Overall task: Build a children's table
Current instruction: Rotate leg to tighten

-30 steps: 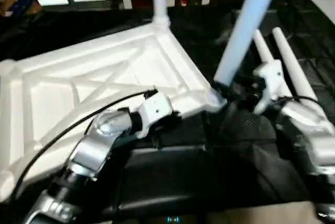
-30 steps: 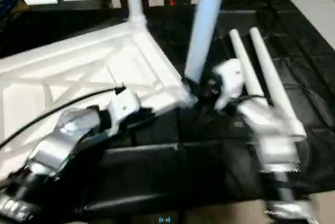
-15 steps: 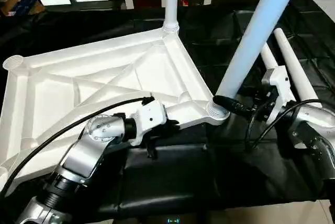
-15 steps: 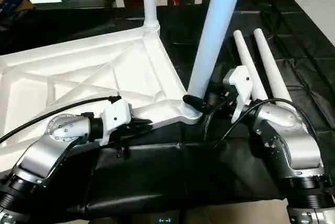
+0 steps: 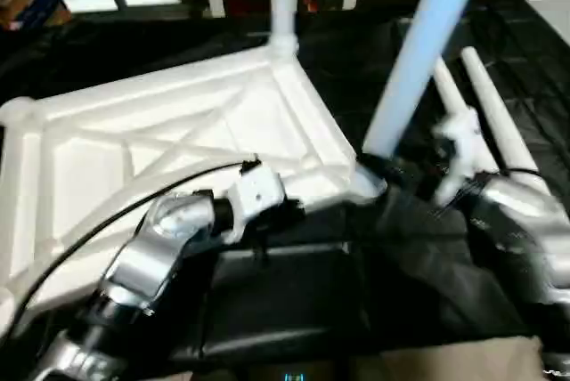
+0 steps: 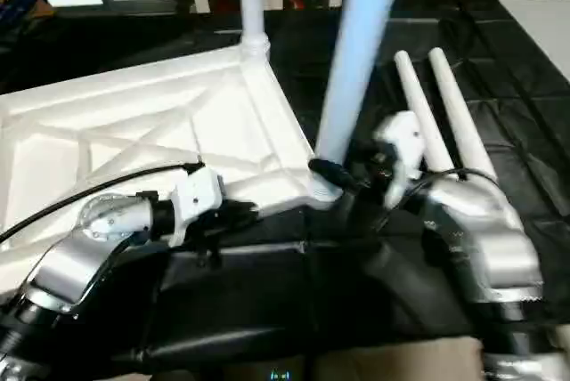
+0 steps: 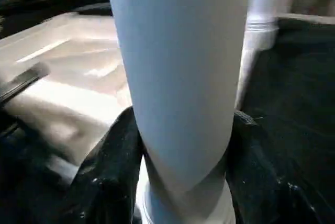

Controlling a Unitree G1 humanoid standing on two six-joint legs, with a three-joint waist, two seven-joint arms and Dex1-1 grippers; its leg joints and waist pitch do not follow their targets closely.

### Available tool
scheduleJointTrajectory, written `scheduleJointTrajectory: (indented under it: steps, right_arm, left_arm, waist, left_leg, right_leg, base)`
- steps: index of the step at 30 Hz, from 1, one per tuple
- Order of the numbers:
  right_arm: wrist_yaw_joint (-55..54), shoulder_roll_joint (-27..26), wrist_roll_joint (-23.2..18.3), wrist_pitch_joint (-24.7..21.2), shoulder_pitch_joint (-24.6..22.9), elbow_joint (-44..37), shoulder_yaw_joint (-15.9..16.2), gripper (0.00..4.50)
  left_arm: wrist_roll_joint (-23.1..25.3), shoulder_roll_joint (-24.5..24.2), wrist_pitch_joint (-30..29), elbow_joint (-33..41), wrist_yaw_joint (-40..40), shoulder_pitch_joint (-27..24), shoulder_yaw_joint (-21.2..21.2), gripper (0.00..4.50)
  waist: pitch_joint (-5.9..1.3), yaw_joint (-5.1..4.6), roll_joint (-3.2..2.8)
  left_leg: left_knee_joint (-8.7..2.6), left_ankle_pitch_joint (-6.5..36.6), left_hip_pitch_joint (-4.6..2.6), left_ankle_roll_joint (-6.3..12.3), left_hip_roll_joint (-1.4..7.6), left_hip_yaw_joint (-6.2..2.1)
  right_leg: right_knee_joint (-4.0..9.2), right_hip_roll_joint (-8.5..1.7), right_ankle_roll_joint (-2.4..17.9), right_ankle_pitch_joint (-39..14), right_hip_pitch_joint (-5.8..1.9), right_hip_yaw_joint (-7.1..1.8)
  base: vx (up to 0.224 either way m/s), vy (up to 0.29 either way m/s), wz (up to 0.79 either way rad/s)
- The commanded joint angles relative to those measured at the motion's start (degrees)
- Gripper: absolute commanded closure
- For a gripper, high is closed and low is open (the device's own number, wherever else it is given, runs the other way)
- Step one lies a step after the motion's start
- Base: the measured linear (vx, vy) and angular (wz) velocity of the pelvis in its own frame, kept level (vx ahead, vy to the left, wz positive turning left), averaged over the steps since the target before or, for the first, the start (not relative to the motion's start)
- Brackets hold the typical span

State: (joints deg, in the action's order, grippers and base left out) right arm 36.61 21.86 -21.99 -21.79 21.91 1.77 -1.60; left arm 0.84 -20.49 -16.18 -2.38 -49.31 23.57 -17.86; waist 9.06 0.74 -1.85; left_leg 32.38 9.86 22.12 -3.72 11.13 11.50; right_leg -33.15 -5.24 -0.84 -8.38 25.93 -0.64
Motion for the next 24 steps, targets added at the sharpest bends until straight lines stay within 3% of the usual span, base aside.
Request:
scheduleJointTrajectory:
  steps: [1, 2, 4, 8, 10, 11, 15, 16, 18, 19, 21, 24]
  right_arm:
    - [-16.8, -4.4, 4.7, -1.7, 1.6, 6.9, -3.3, 2.57]
    - [-21.6, -6.5, 6.5, -1.0, 2.1, 8.9, -3.5, 2.57]
    - [-30.6, -11.5, 7.8, 0.4, 3.4, 13.6, -4.8, 2.57]
    - [-39.5, -17.5, 11.5, 7.4, 6.8, 23.5, -3.3, 2.57]
    - [-38.9, -19.4, 10.5, 8.4, 8.4, 25.7, -3.6, 2.58]
    - [-36.9, -19.4, 10.5, 9.5, 8.8, 25.9, -3.1, 2.58]
    - [-25.3, -15.5, 9.8, 13.1, 8.0, 21.5, -1.2, 2.58]
    - [-21.9, -13.7, 9.2, 13.8, 7.3, 19.6, -0.9, 2.24]
    - [-13.5, -9.6, 6.1, 13.7, 5.7, 14.9, -0.8, 2.03]
    - [-8.6, -7.1, 4.0, 12.2, 4.7, 12.1, -0.5, 1.9]
    - [-4.3, -4.7, 2.2, 10.8, 3.7, 9.5, 0.0, 1.68]
    - [7.4, 3.6, -4.6, 3.5, -0.2, 1.2, -0.3, 1.49]
  left_arm:
    - [1.6, 2.7, -3.2, -0.7, 0.8, -0.1, -4.9, 4.5]
    - [1.9, 4.2, -4.3, -1.1, 1.7, 0.5, -5.6, 4.5]
    - [2.7, 7.6, -6.6, -1.7, 3.3, 1.6, -7.7, 4.5]
    - [3.6, 14.0, -7.4, -5.1, 7.1, 4.3, -10.0, 4.5]
    - [4.2, 14.7, -6.1, -6.2, 7.4, 5.1, -10.2, 4.5]
    - [5.0, 14.1, -5.8, -6.7, 7.5, 5.2, -10.0, 4.5]
    - [6.6, 10.1, -4.4, -7.3, 6.9, 4.5, -7.7, 4.5]
    - [6.5, 8.7, -2.5, -7.0, 5.8, 4.0, -7.1, 4.5]
    - [5.8, 5.7, -0.4, -6.3, 3.5, 2.8, -5.9, 4.5]
    - [5.5, 4.2, 1.6, -5.9, 2.3, 2.2, -5.4, 4.5]
    - [4.9, 3.1, 2.9, -5.5, 1.0, 1.6, -4.9, 4.5]
    - [1.0, -0.3, 3.3, -2.4, -4.6, -1.1, -2.7, 4.5]
  waist:
    - [-3.9, -0.01, 0.26]
    - [-3.85, -0.23, 0.44]
    - [-3.72, -0.5, 0.07]
    - [-3.86, -1.07, 0.21]
    - [-3.73, -1.26, 0.69]
    - [-3.8, -1.22, 0.6]
    - [-3.73, -1.3, 0.88]
    - [-3.77, -1.25, 1.03]
    - [-3.93, -0.84, 1.03]
    - [-3.95, -0.64, 0.85]
    - [-4.17, -0.19, 1.04]
    - [-4.16, 0.49, 0.42]
  left_leg:
    - [-3.49, 9.8, -0.83, 2.99, 0.57, -0.15]
    - [-3.51, 10.5, -0.9, 2.34, 0.6, -0.04]
    - [-3.9, 13.8, -0.77, 0.11, 0.45, -0.35]
    - [-4.07, 18.3, -1.01, -1.93, 0.28, -0.45]
    - [-4.26, 20.9, -0.79, -1.63, 0.15, -0.59]
    - [-4.25, 21.1, -0.78, -1.4, 0.1, -0.61]
    - [-4.47, 23.2, -0.66, -0.45, 0.28, -0.86]
    - [-4.38, 22.8, -0.65, 0.17, 0.36, -0.81]
    - [-4.21, 20.3, -0.67, 1.58, 0.47, -0.68]
    - [-4.16, 18.3, -0.52, 2.44, 0.55, -0.58]
    - [-3.8, 14.8, -0.6, 4.04, 0.65, -0.29]
    - [-3.48, 8.4, -0.61, 6.57, 0.87, -0.17]
  right_leg:
    - [3.32, -0.73, 13.4, -12.8, -3.11, -0.13]
    - [3.49, -0.69, 13.1, -13.6, -3.04, -0.2]
    - [3.91, -0.77, 10.9, -18.1, -2.89, -0.11]
    - [4.21, -0.45, 8.9, -19.4, -2.32, -0.05]
    - [4.44, -0.26, 7.6, -19.6, -2.39, 0.03]
    - [4.41, -0.3, 7.3, -19.7, -2.39, 0.03]
    - [4.67, -0.27, 6.3, -20.8, -2.26, 0.14]
    - [4.63, -0.3, 6.4, -19.8, -2.33, 0.06]
    - [4.41, -0.33, 7.5, -15.9, -2.66, -0.08]
    - [4.12, -0.37, 9.0, -13.0, -2.82, -0.12]
    - [3.68, -0.43, 11.3, -8.4, -3.14, -0.19]
    - [2.69, -0.36, 14.8, -0.2, -3.58, -0.15]
  base:
    - [0.0, 0.0, 0.0]
    - [0.0, 0.0, 0.0]
    - [0.0, 0.0, 0.0]
    - [0.0, 0.0, 0.0]
    - [0.0, 0.0, 0.0]
    - [0.0, 0.0, 0.0]
    - [0.0, 0.0, 0.0]
    - [0.0, 0.0, 0.0]
    - [0.0, 0.0, 0.0]
    - [0.0, 0.0, 0.0]
    - [0.0, 0.0, 0.0]
    - [0.019, 0.003, 0.0]
